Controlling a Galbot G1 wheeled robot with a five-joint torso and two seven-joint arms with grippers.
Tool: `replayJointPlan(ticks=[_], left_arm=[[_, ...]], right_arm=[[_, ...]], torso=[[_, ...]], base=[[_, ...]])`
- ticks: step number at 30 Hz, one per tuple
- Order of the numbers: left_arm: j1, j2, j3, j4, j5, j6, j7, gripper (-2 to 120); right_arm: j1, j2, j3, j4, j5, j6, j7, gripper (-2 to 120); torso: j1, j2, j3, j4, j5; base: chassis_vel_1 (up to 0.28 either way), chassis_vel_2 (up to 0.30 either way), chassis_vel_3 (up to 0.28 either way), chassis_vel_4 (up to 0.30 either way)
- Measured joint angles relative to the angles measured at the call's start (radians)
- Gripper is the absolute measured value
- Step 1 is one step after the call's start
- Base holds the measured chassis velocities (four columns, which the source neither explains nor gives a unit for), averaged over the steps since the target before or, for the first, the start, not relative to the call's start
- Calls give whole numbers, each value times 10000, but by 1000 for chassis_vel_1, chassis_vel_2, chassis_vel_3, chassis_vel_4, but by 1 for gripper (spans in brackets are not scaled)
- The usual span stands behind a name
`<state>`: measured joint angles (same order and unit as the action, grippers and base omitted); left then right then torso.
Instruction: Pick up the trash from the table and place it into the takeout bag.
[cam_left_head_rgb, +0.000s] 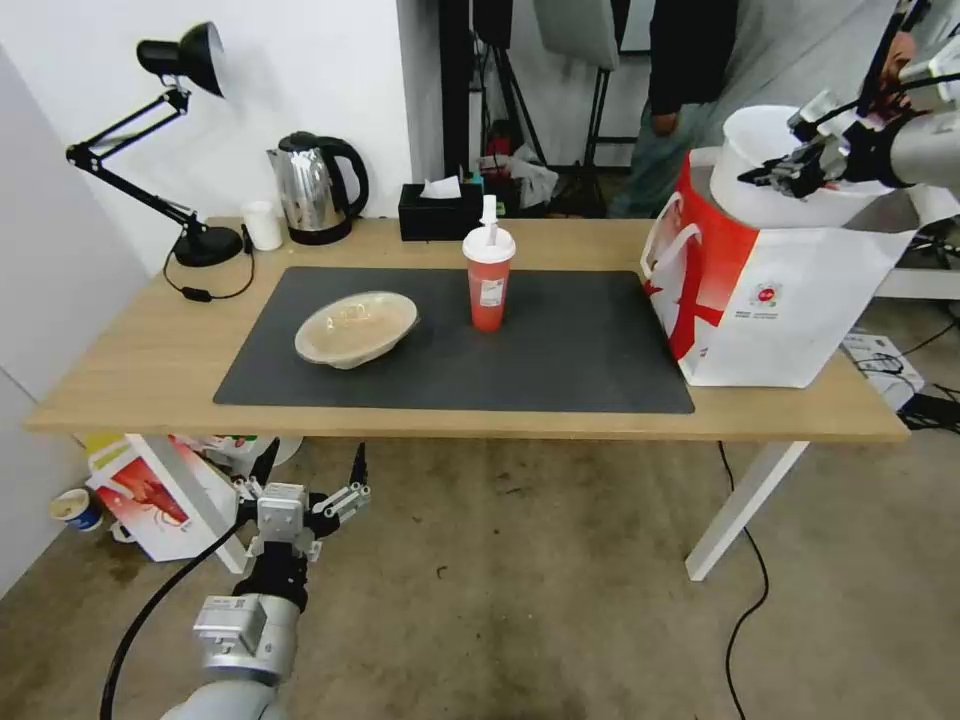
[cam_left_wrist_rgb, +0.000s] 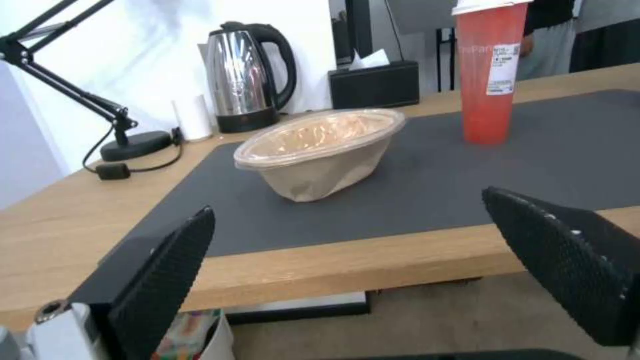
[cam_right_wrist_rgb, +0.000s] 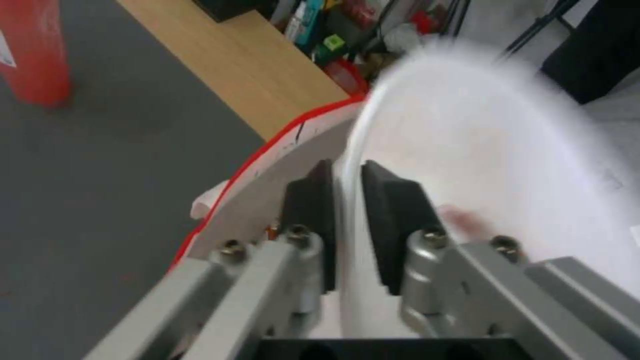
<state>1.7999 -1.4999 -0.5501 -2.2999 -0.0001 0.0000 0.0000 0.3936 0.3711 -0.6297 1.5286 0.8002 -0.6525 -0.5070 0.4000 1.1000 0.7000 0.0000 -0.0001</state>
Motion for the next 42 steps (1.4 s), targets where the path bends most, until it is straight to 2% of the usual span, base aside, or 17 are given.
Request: replayJointPlan(ticks=[2,4,7,8,11,12,16,17,21,26,30,31,35,40,42], left_arm=[[0,0,0,0,0,0,0,100],[0,0,0,0,0,0,0,100],[0,0,0,0,0,0,0,100],[0,0,0,0,0,0,0,100],[0,0,0,0,0,0,0,100],[0,0,0,0,0,0,0,100],[0,0,0,0,0,0,0,100],[0,0,0,0,0,0,0,100],[0,0,1,0,0,0,0,100],[0,0,0,0,0,0,0,100],[0,0,0,0,0,0,0,100],[0,0,0,0,0,0,0,100],[0,0,0,0,0,0,0,100],[0,0,0,0,0,0,0,100],[0,0,0,0,0,0,0,100]], right_arm=[[-14,12,29,0,0,0,24,23],[-17,15,38,2,0,0,32,25],[-28,26,66,51,11,0,71,44],[-28,26,66,51,11,0,71,44],[-17,41,73,61,33,-11,112,60],[-17,41,73,61,33,-11,112,60],[11,47,99,149,129,-30,227,77],[11,47,99,149,129,-30,227,77],[-14,59,441,448,842,-57,742,96],[-150,83,970,957,1808,-180,1419,100],[-539,163,2025,1870,2983,-246,2491,100],[-539,163,2025,1870,2983,-246,2491,100],[-1437,175,3434,3091,4176,-231,3805,100],[-2307,163,4262,3884,4769,1,4728,100],[-3432,187,5262,4514,4924,246,5291,100]], torso=[[1,0,0,1,0],[1,0,0,1,0],[0,0,0,-1,1],[0,0,0,-1,1],[0,0,0,0,1],[0,0,0,0,1],[1,0,0,0,1],[1,0,0,0,1],[1,0,0,-1,0],[0,0,0,-1,1],[0,0,0,0,-2],[0,0,0,0,-2],[0,1,-1,0,-2],[0,1,-1,0,-3],[0,0,0,1,2]], base=[[0,0,0,0],[0,0,0,0],[0,0,0,0],[0,0,0,0],[0,0,0,0],[0,0,0,0],[0,0,0,0],[0,0,0,0],[0,0,0,0],[0,0,0,0],[0,0,0,0],[0,0,0,0],[0,0,0,0],[0,0,0,0],[0,0,0,0]])
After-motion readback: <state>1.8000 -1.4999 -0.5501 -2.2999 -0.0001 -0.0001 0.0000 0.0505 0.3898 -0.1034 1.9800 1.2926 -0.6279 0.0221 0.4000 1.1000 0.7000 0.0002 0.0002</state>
